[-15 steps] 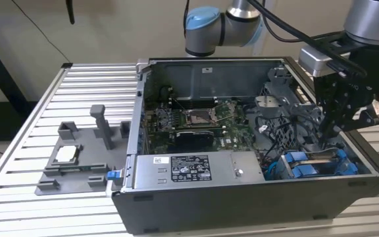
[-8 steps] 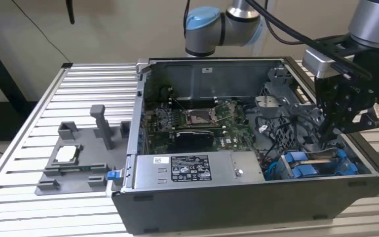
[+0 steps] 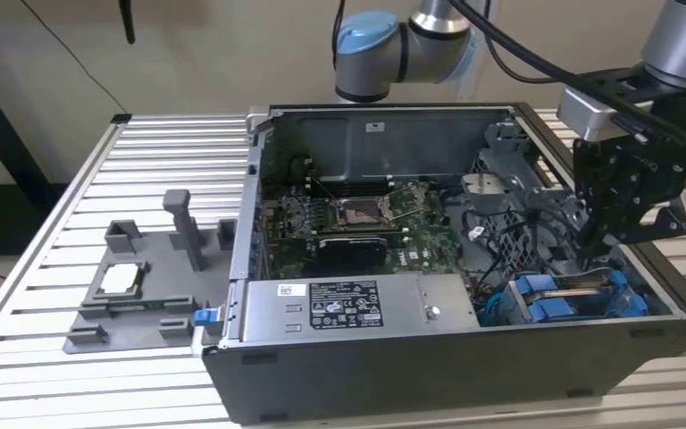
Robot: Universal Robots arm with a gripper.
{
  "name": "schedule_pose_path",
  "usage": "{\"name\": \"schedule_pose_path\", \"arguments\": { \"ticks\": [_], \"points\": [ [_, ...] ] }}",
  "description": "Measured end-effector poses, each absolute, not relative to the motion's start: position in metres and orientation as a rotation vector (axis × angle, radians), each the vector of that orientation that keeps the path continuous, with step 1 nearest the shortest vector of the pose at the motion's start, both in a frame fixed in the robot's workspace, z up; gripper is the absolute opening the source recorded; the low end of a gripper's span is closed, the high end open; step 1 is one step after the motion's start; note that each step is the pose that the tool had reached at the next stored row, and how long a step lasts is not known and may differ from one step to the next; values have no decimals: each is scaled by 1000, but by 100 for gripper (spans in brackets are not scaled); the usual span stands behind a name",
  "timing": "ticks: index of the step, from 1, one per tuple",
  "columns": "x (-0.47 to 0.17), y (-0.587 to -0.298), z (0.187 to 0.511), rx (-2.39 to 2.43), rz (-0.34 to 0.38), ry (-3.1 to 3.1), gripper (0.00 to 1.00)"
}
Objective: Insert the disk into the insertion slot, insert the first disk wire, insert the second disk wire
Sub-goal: 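Insert the first disk wire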
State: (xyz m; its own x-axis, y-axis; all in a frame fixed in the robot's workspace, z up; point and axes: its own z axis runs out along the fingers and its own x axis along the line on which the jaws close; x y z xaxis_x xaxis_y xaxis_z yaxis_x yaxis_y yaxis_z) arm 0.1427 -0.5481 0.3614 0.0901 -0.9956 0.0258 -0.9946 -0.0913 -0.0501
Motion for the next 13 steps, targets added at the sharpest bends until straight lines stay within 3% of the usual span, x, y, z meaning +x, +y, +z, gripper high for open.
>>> {"name": "schedule_pose_path", "arguments": {
  "ticks": [13],
  "points": [
    [160, -549, 356, -2359, 40, 2151, 19]
  ]
}}
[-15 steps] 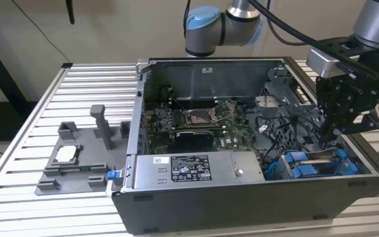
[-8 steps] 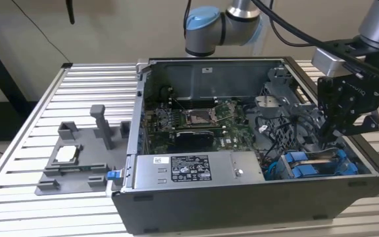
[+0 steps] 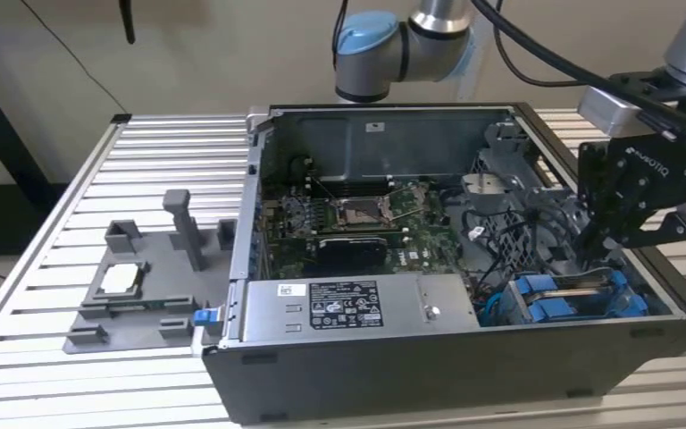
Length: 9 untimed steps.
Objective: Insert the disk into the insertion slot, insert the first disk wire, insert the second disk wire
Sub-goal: 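Insert the first disk wire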
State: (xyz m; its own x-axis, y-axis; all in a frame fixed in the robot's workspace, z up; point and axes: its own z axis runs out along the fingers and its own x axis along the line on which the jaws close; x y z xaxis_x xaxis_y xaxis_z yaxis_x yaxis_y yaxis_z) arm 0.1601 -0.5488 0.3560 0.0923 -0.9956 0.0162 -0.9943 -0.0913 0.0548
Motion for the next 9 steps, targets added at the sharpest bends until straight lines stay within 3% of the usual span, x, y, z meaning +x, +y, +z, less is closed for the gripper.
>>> {"name": "schedule_pose_path", "arguments": {
  "ticks": [9],
  "points": [
    [164, -554, 350, 2271, -63, -2082, 19]
  ]
}}
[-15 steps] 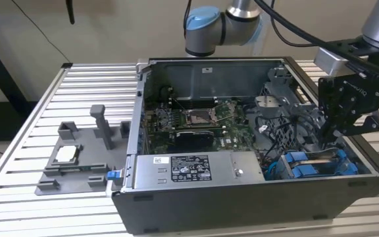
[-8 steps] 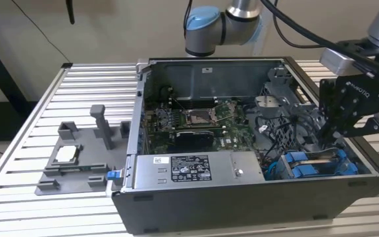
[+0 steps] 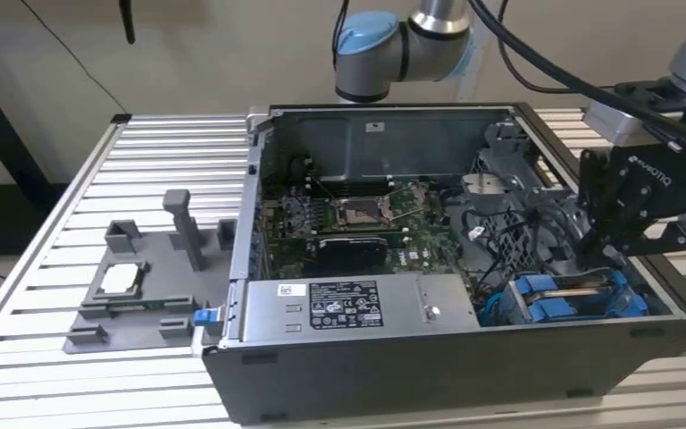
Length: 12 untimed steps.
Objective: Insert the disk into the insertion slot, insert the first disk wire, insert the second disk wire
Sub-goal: 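Insert the first disk wire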
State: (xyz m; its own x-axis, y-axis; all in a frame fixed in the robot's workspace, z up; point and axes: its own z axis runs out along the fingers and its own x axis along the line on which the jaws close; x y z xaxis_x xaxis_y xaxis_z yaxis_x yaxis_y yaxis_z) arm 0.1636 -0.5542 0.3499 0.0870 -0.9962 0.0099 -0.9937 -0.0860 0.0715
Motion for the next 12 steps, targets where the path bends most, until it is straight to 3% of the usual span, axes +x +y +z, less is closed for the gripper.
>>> {"name": "schedule_pose_path", "arguments": {
  "ticks": [12],
  "points": [
    [169, -563, 343, 2272, -92, -2104, 19]
  ]
}}
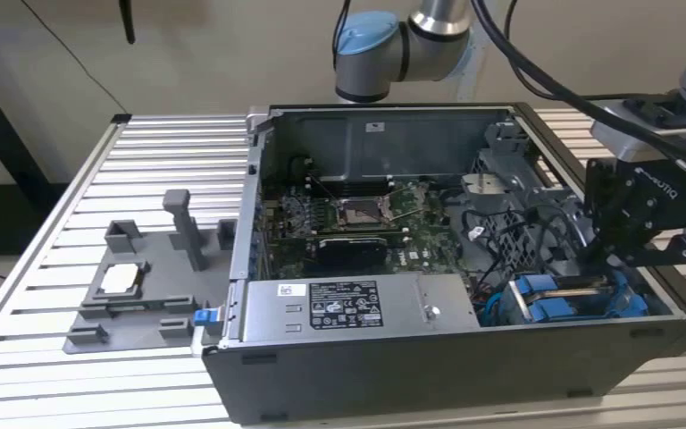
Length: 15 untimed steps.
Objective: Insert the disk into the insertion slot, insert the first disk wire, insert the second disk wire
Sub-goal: 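Insert the first disk wire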
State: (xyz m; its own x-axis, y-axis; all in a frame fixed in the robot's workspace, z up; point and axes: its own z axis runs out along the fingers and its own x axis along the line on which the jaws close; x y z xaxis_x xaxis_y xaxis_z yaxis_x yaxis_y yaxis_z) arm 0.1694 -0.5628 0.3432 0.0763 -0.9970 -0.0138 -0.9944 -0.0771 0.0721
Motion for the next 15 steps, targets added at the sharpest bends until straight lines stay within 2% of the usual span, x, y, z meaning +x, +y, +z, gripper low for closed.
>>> {"name": "schedule_pose_path", "arguments": {
  "ticks": [15],
  "points": [
    [172, -564, 339, 2206, -103, -2175, 19]
  ]
}}
